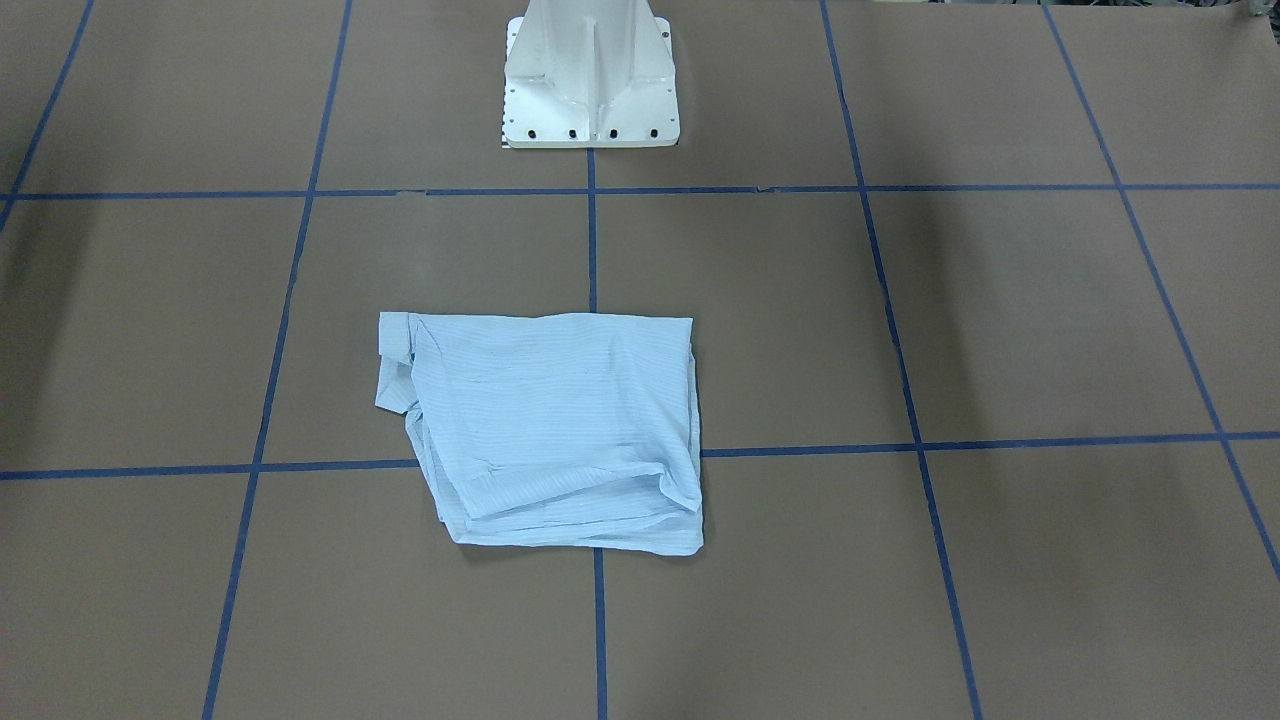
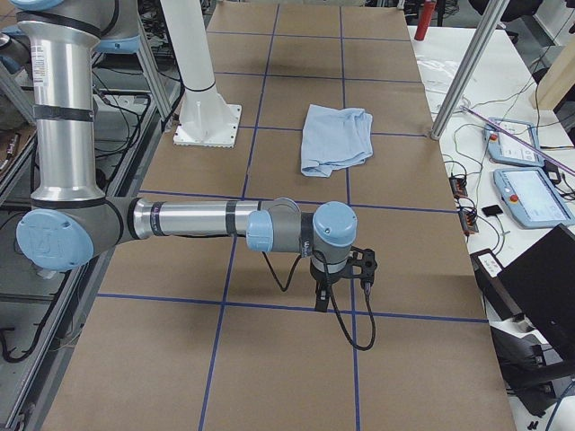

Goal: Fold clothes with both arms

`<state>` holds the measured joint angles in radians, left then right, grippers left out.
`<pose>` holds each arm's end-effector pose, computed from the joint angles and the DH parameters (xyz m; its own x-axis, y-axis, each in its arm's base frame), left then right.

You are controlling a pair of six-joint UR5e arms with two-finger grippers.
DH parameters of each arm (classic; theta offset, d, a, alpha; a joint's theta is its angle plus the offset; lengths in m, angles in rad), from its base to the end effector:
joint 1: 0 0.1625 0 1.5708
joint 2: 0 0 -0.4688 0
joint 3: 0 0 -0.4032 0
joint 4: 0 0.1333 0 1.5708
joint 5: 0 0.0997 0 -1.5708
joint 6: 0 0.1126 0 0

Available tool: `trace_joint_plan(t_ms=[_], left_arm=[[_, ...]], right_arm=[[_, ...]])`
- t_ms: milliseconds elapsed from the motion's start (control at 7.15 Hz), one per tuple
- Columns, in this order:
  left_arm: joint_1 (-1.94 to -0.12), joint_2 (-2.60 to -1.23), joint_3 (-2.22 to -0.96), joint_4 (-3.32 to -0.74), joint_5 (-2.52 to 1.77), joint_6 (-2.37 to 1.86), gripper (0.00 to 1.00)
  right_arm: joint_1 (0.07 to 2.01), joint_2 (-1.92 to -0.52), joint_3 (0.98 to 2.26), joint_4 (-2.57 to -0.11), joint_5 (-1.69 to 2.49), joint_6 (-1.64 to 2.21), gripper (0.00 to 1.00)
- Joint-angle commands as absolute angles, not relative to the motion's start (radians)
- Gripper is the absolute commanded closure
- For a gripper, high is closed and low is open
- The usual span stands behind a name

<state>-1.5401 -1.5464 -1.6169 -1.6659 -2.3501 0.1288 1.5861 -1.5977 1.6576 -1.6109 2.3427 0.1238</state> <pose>-0.0388 -0.5015 0.6903 0.6988 0.2304 -0.6772 -0.1212 0.9712 0.2052 0.0623 -0.4902 0.6857 0.7093 0.1206 0.6945 -0.1037 0.9924 -0.0665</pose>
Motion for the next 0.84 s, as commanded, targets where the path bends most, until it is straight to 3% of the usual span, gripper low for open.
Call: trace_joint_plan(t_ms=[0,699], left_arm=[[-1.54,-1.546,-1.615,-1.666,-2.355,0.118,0.01],[-1.549,-1.546,-1.606,-1.664,-2.378,-0.017,0.01]], right_arm=[[1.586,-1.597,1.655,-1.608,2.344,0.129,0.0],[1.586,-1.595,1.657,-1.608,2.347,0.141,0.0]])
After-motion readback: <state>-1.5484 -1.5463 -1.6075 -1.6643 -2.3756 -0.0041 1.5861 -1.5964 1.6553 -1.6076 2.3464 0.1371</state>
